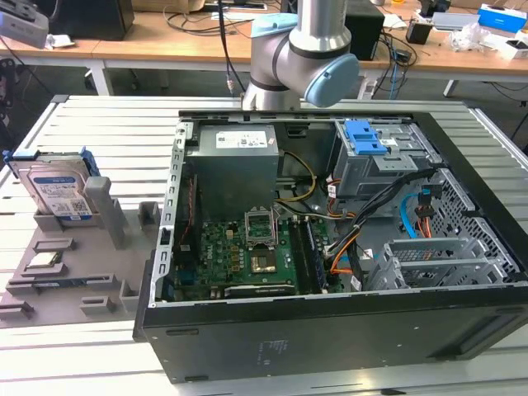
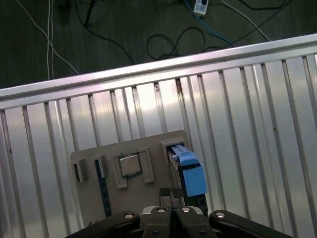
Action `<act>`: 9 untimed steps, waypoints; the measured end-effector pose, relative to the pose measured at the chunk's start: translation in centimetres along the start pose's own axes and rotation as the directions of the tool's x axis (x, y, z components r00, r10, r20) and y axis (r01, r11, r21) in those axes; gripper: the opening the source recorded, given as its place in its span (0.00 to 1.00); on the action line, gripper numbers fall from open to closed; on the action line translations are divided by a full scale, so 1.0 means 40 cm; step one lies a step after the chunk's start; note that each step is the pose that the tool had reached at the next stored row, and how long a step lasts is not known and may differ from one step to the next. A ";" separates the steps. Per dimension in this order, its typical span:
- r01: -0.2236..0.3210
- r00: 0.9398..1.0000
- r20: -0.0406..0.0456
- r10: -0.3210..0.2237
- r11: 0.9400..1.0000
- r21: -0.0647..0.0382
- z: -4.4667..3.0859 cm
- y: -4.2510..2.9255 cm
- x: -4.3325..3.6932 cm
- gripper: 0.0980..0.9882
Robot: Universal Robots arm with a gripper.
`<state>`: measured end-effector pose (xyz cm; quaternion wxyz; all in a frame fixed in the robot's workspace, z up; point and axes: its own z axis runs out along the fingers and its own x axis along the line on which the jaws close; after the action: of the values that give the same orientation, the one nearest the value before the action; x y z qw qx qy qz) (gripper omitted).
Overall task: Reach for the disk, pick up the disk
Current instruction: 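Pick up the disk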
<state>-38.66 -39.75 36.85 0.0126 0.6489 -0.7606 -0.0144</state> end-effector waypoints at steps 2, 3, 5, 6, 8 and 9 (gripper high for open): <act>0.021 1.000 -0.001 -0.021 1.000 0.000 0.000 0.000 0.000 0.01; 0.032 1.000 -0.001 -0.032 1.000 0.000 0.000 0.000 0.000 0.01; 0.054 0.999 -0.002 -0.054 0.999 0.000 0.000 0.000 0.000 0.01; 0.066 0.998 -0.003 -0.066 0.998 0.000 0.000 0.000 0.000 0.01; 0.091 0.996 -0.003 -0.091 0.996 0.000 0.000 0.000 0.000 0.01; 0.101 0.995 -0.004 -0.101 0.995 0.000 0.000 0.000 0.000 0.01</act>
<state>-38.66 -39.75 36.85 0.0133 0.6866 -0.7268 -0.0137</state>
